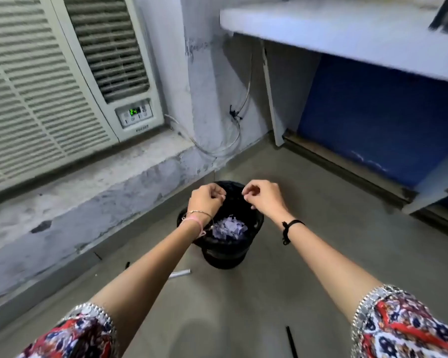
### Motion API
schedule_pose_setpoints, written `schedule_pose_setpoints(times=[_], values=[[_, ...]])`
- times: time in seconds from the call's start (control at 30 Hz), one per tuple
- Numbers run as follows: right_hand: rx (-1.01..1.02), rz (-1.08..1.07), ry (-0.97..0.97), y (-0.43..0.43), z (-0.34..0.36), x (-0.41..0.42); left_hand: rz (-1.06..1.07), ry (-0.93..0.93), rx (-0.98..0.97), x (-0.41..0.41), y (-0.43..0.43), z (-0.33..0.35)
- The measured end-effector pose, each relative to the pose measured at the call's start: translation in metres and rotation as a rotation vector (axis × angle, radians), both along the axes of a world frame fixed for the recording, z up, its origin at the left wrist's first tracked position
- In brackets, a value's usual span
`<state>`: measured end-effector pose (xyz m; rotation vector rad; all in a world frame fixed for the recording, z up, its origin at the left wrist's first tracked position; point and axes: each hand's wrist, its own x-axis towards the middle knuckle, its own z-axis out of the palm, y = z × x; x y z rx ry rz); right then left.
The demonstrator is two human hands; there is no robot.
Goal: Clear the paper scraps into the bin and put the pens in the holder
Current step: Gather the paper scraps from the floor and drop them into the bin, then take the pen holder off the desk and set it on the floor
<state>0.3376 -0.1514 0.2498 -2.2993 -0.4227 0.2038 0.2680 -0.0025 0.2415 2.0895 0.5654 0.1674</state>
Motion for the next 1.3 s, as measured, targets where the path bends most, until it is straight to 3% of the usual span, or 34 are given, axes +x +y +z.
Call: schedule_pose_setpoints(times=[0.23,0.4,0.57,0.83,1.03,1.3], values=[[0.014,0.098,-0.026,-0.025,0.189,-0.010,-0.116,-0.011,0.023,0.000,-0.015,0.186],[0.008,0.010,-0.033,-0.069,0.342,-0.003,-0.129,0.000,-0.031,0.002,-0.041,0.333],[-0.001,-0.096,-0.081,-0.116,0.431,0.030,-0.158,0.001,-0.060,0.016,-0.079,0.417],[-0.150,-0.370,-0.174,-0.221,0.455,0.119,-0.092,0.023,-0.147,0.081,-0.168,0.446],[-0.124,-0.347,0.021,-0.255,0.424,0.185,-0.051,0.045,-0.201,0.135,-0.210,0.424],[0.007,-0.338,-0.021,-0.256,0.423,0.172,-0.079,0.073,-0.190,0.118,-0.198,0.425]])
